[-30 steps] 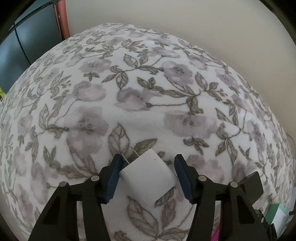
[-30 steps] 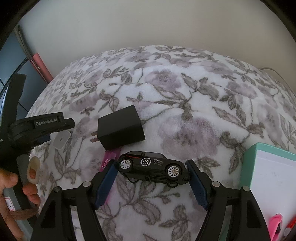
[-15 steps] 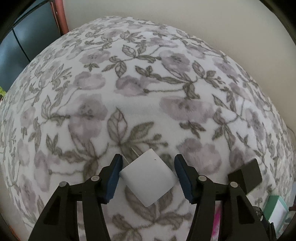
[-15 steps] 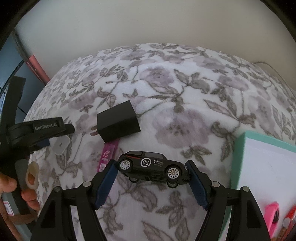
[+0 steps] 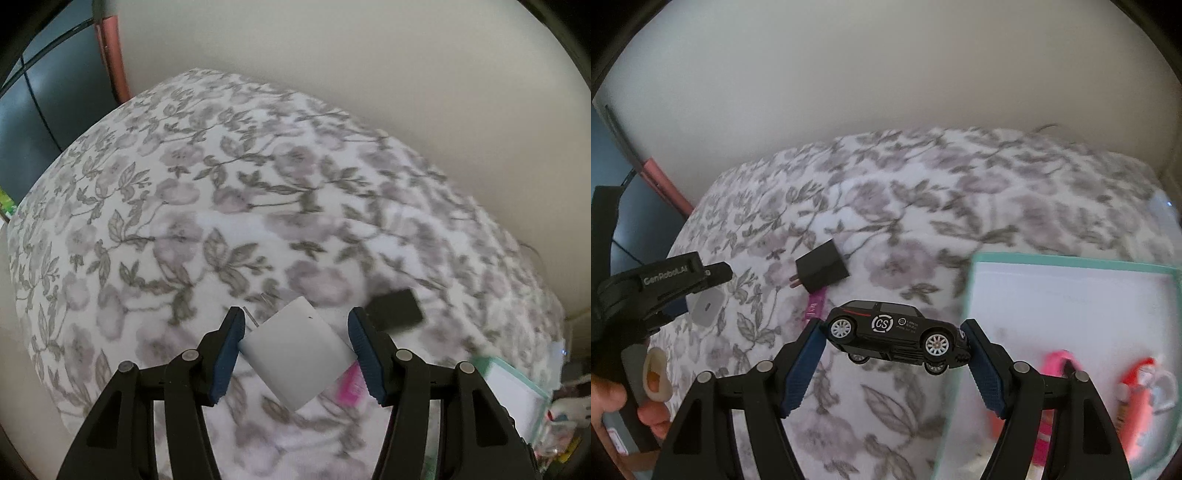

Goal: Organize rigid objects
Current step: 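Carry the black car with the right tool while the left tool carries the white cube over the tray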

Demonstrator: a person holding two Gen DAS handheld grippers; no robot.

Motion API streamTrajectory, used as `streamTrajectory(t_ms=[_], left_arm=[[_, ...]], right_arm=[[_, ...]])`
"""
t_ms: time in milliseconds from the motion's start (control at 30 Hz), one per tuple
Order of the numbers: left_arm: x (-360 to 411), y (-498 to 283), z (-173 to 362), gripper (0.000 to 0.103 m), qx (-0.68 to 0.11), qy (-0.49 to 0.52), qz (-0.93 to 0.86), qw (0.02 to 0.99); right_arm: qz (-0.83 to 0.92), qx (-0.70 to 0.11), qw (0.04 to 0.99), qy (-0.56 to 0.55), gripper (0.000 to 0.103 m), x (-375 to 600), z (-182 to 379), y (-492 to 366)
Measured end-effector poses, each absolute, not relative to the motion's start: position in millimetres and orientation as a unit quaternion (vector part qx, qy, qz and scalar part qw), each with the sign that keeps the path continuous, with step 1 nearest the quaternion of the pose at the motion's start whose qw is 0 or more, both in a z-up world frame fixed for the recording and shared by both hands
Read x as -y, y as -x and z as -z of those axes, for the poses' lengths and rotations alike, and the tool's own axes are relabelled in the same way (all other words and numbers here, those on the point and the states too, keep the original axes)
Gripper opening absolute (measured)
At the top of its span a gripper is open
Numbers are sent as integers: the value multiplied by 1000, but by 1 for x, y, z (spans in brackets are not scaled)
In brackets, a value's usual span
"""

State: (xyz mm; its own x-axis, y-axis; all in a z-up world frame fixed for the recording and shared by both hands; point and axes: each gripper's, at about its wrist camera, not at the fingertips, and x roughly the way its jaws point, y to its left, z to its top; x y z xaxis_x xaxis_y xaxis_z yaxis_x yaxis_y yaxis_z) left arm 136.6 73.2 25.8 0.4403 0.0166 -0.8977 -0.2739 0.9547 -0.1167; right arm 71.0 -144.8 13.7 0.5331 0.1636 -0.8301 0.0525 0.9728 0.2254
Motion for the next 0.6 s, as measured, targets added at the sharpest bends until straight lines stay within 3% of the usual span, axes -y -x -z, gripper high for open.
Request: streamTrajectory(t_ms=[267, 600], left_arm=[[-2, -110, -45, 60, -516, 81, -27, 852], [91, -86, -45, 60, -517, 45, 48, 853]], right_arm=[[44, -471, 869, -145, 77, 212, -43, -33], [135, -482, 844, -194, 77, 299, -36, -3]])
